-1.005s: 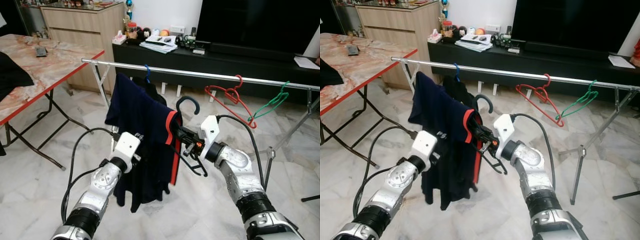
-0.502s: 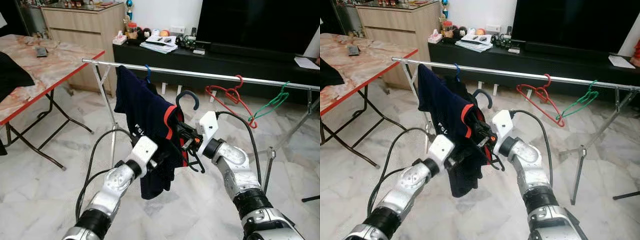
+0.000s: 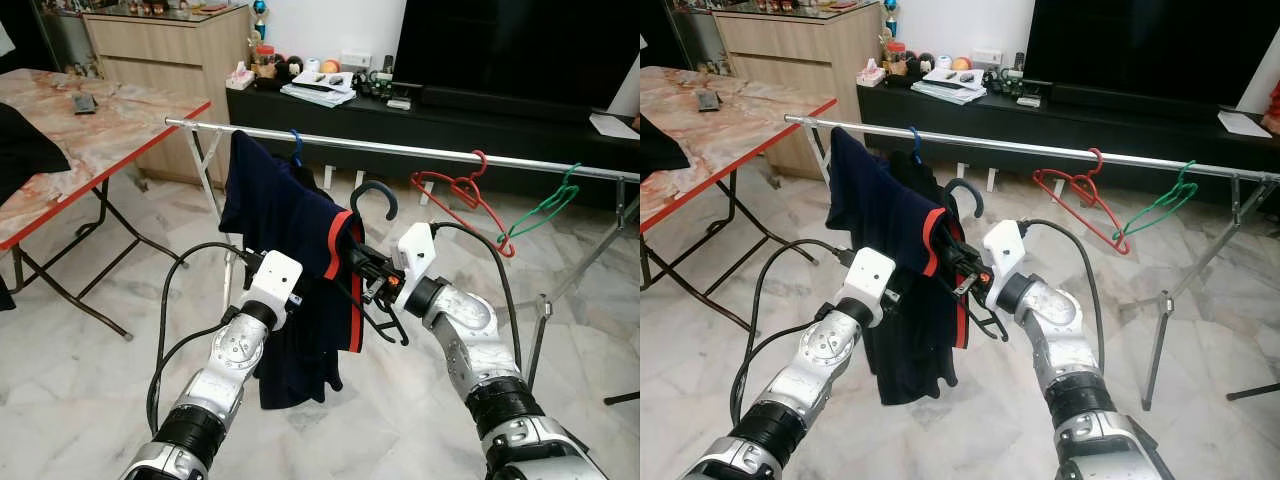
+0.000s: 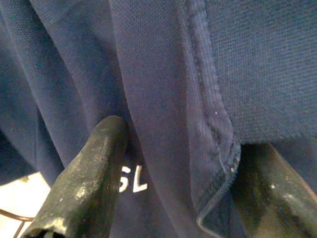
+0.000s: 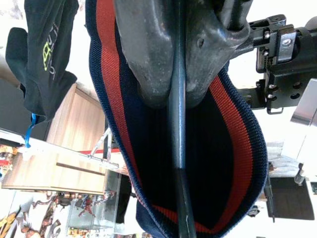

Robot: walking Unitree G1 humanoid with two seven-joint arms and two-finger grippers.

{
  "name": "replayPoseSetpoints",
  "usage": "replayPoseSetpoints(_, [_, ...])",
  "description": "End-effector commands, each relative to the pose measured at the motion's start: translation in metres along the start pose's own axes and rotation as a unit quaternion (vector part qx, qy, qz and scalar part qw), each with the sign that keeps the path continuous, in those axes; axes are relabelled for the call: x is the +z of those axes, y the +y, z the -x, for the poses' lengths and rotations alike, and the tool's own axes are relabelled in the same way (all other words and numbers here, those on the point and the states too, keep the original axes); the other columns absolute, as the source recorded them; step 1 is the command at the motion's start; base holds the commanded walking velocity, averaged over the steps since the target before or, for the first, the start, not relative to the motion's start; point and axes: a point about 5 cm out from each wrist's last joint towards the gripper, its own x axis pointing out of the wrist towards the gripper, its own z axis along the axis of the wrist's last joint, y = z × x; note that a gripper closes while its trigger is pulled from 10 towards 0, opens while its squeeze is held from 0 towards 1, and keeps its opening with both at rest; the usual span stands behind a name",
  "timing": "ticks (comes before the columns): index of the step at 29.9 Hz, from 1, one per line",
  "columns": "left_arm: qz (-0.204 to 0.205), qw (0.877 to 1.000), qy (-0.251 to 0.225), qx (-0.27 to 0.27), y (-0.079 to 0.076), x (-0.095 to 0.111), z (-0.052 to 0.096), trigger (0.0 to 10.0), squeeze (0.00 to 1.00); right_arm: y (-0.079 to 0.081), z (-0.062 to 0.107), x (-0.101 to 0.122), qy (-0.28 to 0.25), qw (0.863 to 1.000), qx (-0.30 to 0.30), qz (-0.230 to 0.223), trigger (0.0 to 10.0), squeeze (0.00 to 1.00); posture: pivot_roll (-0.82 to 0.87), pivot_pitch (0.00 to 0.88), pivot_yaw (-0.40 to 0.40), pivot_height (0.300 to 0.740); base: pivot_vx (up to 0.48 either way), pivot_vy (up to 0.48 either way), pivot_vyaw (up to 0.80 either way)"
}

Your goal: Hang hanger

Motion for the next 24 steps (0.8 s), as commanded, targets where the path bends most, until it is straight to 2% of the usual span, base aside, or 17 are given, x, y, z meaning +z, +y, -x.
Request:
replayPoseSetpoints(1, [-0.002, 1.0, -0.002, 0.002, -0.001, 0.004, -0.004, 10.0, 0.0, -0.001, -0.002, 0.008, -0.02, 1.0, 0.004, 0.007, 0.0, 0.0, 0.1, 0.0, -0.045, 0.74, 0.0, 0.0, 0.0])
replayPoseSetpoints(4, [-0.005, 1.0, 0.0, 0.007, -0.001, 0.003, -0.004, 10.0, 0.0, 0.001, -0.002, 0.007, -0.015, 1.0, 0.015, 0.004, 0.0, 0.0, 0.1, 0.0, -0.045, 0.74, 0.0, 0.0, 0.0])
replayPoseSetpoints(12, [-0.013, 0.996, 0.037, 0.079, 0.014, -0.007, -0.003, 10.0, 0.0, 0.005, 0.001, 0.002, -0.006, 0.999, 0.036, 0.0, 0.0, 0.0, 0.09, 0.0, -0.044, 0.74, 0.0, 0.0, 0.0])
replayPoseSetpoints(13, [-0.012, 0.994, 0.045, 0.094, 0.018, -0.009, -0.002, 9.4, 0.0, 0.005, 0.001, 0.001, -0.005, 0.999, 0.036, 0.0, 0.0, 0.0, 0.09, 0.0, -0.044, 0.74, 0.0, 0.0, 0.0])
replayPoseSetpoints(15, [-0.012, 0.994, 0.048, 0.099, 0.02, -0.009, -0.002, 9.4, 0.0, 0.006, 0.002, 0.001, -0.005, 0.999, 0.037, 0.0, 0.0, 0.0, 0.09, 0.0, -0.043, 0.74, 0.0, 0.0, 0.0])
replayPoseSetpoints(16, [-0.012, 0.993, 0.05, 0.104, 0.021, -0.01, -0.002, 0.0, 0.0, 0.006, 0.002, 0.001, -0.004, 0.999, 0.037, 0.0, 0.0, 0.0, 0.09, 0.0, -0.043, 0.74, 0.0, 0.0, 0.0])
replayPoseSetpoints(24, [-0.009, 0.994, 0.054, 0.091, 0.017, -0.012, -0.002, 0.0, 0.0, 0.005, 0.007, -0.004, 0.004, 1.0, 0.031, 0.001, 0.0, 0.0, 0.09, 0.0, -0.042, 0.74, 0.0, 0.0, 0.0])
